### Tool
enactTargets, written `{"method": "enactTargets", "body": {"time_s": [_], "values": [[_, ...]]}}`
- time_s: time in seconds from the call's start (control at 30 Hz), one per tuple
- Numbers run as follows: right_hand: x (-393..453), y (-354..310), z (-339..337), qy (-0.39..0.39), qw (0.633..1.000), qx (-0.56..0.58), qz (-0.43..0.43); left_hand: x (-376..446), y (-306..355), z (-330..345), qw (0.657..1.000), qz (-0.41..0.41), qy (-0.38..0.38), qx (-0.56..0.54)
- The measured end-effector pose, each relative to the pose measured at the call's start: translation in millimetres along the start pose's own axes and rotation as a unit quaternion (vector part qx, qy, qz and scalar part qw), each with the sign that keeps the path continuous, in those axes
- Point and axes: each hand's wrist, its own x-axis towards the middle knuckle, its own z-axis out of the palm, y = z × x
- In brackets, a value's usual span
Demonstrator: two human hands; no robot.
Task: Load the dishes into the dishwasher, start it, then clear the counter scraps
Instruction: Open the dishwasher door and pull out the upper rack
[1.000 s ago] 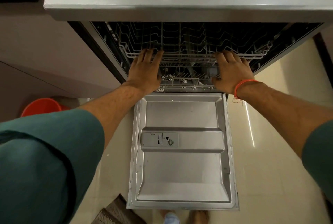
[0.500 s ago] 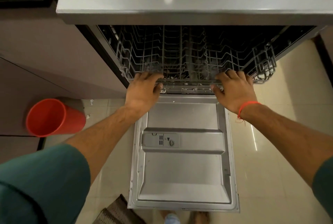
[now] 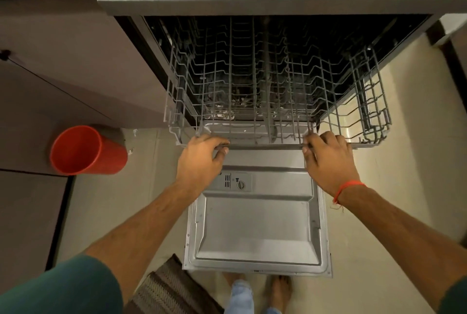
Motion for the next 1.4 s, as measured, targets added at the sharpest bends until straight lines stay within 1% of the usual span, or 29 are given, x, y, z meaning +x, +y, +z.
{"method": "enactTargets", "body": {"time_s": [0.17, 0.3, 0.37, 0.47, 0.57, 0.63, 0.73, 0.9, 1.1, 1.17, 1.27, 1.4], "values": [[-0.3, -0.8, -4.4, -0.008, 1.000, -0.001, 0.006, -5.3, 10.5, 0.3, 0.999, -0.034, -0.002, -0.007], [0.9, -4.9, -8.5, -0.023, 0.999, 0.010, 0.019, -7.6, 15.9, -3.4, 0.999, -0.044, 0.005, 0.004], [-1.6, -7.3, -10.2, -0.034, 0.999, 0.011, 0.024, -10.6, 17.1, -6.3, 0.999, -0.040, -0.010, 0.025], [-8.7, -9.8, -11.3, -0.056, 0.998, -0.007, 0.016, -18.7, 20.3, -8.8, 0.997, -0.034, -0.054, 0.052], [-12.9, -8.5, -15.0, -0.073, 0.997, -0.020, 0.004, -24.3, 24.2, -9.9, 0.994, -0.026, -0.071, 0.074], [-10.2, -7.3, -18.4, -0.072, 0.997, -0.016, 0.003, -24.3, 26.8, -12.0, 0.993, -0.030, -0.065, 0.093], [0.1, -6.0, -21.9, -0.054, 0.999, 0.005, 0.005, -16.0, 31.9, -18.0, 0.987, -0.035, -0.032, 0.151], [14.7, -7.0, -15.8, -0.027, 0.999, 0.039, -0.011, 6.4, 33.0, -23.8, 0.982, -0.053, 0.003, 0.183], [31.4, -6.5, -20.6, 0.010, 0.998, 0.061, -0.010, 22.9, 34.5, -29.3, 0.985, -0.030, 0.016, 0.168], [25.9, -8.5, -21.4, 0.003, 0.998, 0.064, -0.014, 16.9, 31.7, -28.8, 0.986, -0.028, 0.029, 0.160], [9.7, -7.3, -18.8, -0.018, 0.998, 0.060, -0.012, 2.1, 24.4, -25.1, 0.988, -0.018, 0.019, 0.152], [0.6, 4.6, -19.2, -0.015, 0.997, 0.069, -0.006, -9.0, 26.0, -18.0, 0.989, 0.001, 0.021, 0.145]]}}
